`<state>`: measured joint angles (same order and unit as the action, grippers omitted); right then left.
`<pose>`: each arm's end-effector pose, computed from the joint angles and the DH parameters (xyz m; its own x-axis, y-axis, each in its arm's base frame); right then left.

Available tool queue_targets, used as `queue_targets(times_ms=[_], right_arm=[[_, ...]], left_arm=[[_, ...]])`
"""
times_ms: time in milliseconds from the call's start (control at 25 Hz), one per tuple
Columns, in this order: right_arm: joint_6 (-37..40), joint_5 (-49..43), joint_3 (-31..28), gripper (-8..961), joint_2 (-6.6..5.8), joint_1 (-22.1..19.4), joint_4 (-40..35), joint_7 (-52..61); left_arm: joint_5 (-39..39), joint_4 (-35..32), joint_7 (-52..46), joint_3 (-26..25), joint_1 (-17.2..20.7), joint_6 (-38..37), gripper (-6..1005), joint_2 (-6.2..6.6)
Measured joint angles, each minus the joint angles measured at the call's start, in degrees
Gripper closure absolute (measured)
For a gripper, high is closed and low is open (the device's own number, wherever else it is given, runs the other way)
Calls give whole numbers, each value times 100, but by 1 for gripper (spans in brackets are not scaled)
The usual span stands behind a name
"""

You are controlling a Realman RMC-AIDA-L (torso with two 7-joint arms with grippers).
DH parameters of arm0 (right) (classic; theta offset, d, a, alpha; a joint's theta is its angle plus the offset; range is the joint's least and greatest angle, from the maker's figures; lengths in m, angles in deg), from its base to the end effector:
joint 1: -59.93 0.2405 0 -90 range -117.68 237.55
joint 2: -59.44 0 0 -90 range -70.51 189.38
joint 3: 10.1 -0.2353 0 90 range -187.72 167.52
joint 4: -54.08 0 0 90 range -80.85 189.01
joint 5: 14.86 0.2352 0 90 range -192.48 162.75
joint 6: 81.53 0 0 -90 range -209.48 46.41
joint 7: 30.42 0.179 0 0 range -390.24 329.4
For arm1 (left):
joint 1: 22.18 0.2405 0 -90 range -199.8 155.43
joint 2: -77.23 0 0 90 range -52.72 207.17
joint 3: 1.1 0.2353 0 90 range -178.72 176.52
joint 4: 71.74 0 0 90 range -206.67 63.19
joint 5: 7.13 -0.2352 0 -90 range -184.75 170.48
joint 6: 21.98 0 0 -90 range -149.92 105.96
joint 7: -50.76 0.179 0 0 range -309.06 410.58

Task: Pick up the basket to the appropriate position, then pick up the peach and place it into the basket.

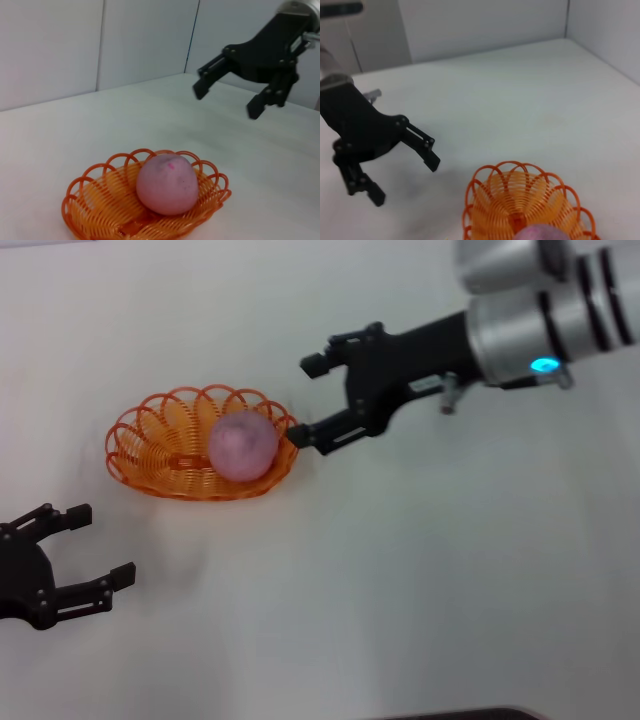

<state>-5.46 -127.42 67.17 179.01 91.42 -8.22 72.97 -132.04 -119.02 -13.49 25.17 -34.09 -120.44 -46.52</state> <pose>0.1401 0.3737 -0.0634 0.9567 -0.2138 -0.1974 -0.2429 -0.9603 -0.1373 -0.3390 0.2429 -0.0006 0.8144 0.3477 0.4647 0.5067 -0.8164 -0.2770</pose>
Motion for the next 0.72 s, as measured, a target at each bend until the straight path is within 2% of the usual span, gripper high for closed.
queue_targets(times_ms=[320,560,720], right_arm=[[595,224,-825,31,3,-563,30,-528],[723,423,-918,33,25,-890,224,-1190],[824,794,-966,33,22,-1073,684,-2068]], left_arm=[[2,0,0,1,-48,-6,65,0],[2,0,0,1,-50,-7,65,-4],[2,46,0,-23,-60,-3,65,-5]])
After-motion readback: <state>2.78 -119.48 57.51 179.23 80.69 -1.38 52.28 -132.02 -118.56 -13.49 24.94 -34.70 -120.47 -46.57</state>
